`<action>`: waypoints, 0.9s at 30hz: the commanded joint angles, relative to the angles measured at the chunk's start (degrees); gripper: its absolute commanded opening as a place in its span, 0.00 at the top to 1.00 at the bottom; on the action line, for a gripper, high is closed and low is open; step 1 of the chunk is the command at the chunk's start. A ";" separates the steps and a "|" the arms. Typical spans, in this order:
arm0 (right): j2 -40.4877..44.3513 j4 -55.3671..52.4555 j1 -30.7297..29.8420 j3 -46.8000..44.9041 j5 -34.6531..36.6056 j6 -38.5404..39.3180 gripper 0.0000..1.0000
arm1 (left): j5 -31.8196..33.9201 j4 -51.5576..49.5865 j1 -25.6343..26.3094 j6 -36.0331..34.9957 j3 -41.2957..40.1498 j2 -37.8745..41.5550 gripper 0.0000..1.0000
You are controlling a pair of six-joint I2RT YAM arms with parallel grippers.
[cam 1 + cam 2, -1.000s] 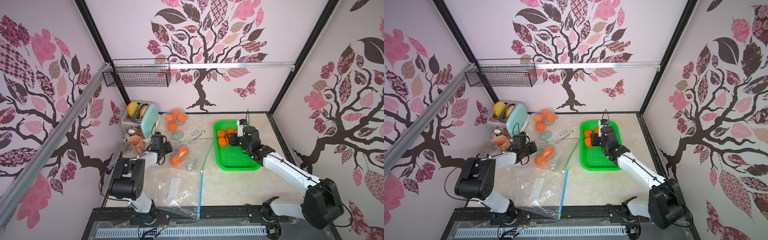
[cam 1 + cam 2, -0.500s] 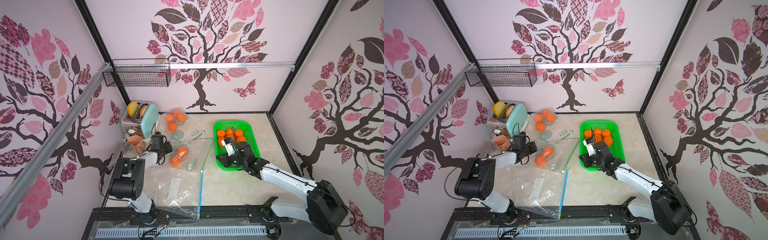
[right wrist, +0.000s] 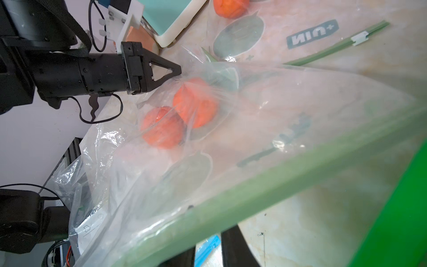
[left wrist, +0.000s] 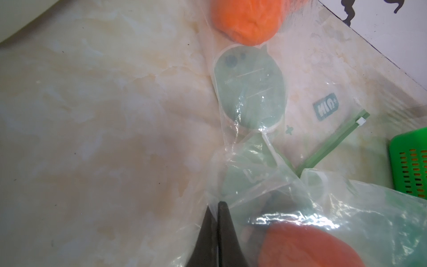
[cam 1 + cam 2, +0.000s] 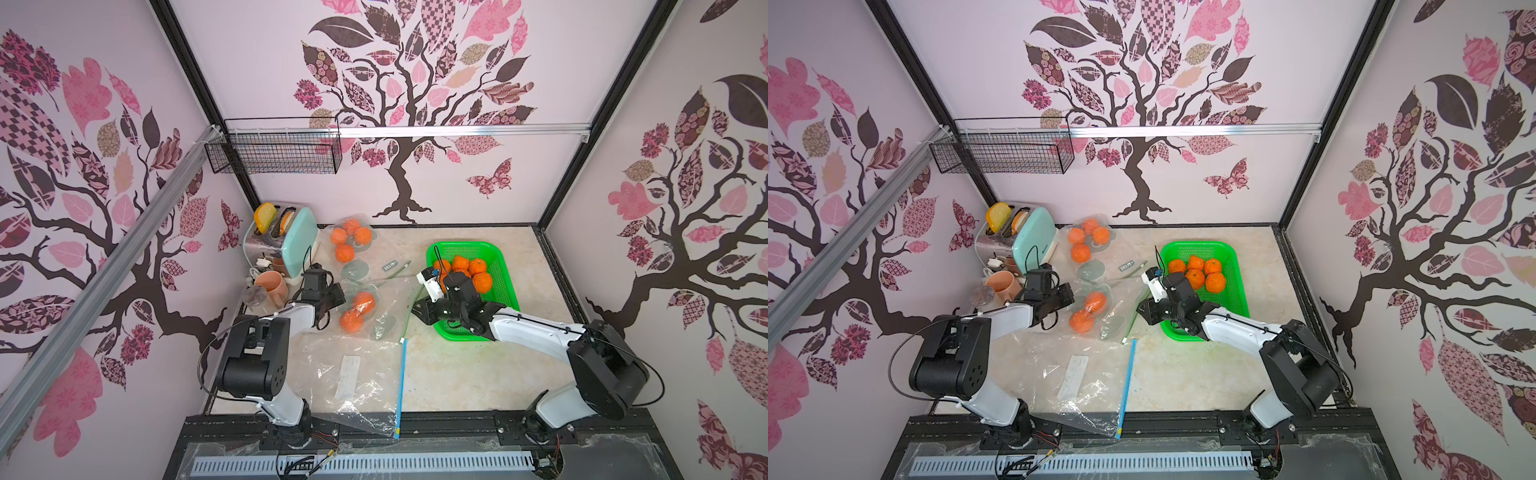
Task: Open the zip-top bag and take out the orange
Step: Adjust the zipper food storage bag at the center of the board.
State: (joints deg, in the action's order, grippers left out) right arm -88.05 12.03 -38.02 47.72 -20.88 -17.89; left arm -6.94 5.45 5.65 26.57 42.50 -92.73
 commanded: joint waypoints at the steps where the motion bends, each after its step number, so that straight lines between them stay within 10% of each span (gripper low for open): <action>1: -2.77 0.76 -0.89 3.33 -1.73 0.56 0.74 | -0.70 0.32 -0.37 -0.64 -0.23 0.38 1.00; 14: -5.26 10.06 -3.03 4.71 -6.65 5.99 0.59 | -0.97 0.26 -0.36 -0.73 -0.08 0.20 1.00; 27: -18.15 -2.43 -9.14 14.44 -4.14 5.87 0.54 | -1.17 0.08 -0.35 -0.77 -0.07 0.37 1.00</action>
State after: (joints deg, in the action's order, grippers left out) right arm -105.06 15.11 -45.52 59.57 -25.45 -15.20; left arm -7.73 5.43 5.61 26.55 42.50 -92.73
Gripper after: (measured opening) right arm 0.453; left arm 0.043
